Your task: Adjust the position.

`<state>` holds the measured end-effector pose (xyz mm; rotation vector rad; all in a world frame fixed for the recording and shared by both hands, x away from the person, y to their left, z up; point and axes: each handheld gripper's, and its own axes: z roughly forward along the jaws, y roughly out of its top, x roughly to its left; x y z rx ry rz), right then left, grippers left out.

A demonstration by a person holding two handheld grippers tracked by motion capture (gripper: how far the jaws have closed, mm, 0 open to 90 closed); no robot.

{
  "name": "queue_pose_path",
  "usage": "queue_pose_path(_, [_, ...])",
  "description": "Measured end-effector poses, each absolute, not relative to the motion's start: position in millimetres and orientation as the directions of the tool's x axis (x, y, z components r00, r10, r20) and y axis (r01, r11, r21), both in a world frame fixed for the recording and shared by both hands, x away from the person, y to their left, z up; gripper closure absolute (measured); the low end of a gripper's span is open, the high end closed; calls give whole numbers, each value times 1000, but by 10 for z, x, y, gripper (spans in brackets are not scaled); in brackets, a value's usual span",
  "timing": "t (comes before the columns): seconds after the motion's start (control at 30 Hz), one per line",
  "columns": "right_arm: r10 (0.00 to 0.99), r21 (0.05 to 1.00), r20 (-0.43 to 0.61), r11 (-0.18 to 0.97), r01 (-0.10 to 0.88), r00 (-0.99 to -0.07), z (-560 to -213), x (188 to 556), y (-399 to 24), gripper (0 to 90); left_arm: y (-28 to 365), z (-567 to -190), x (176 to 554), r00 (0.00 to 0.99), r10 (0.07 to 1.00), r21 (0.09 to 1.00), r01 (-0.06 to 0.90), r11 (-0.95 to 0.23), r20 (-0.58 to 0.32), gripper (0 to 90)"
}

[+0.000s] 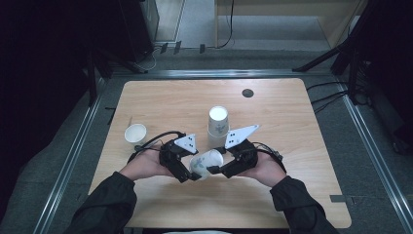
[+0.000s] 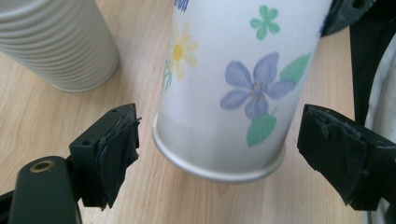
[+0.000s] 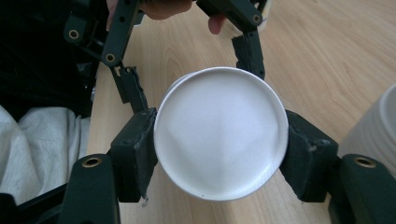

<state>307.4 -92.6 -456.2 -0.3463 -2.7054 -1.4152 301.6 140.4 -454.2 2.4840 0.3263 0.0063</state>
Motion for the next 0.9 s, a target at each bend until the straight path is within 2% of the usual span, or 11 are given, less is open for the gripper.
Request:
queue_pose_path(0.1, [176,814,170,529,239,-970,-4536,3089,-974,347,1424,-4528,3015,965,253,615,242,-750,-70,102])
queue_pose_path(0.43, [179,853,185,458,248,-966,-4437,3108,-1075,347,1449,-4500,3011,958,253,708,271,-651,-135,107])
queue_pose_path(0.9, [127,879,241,391,272,-962,-4391,3092,-1048,347,1412,-4501,2986,963,232,747,256,-614,-139,141])
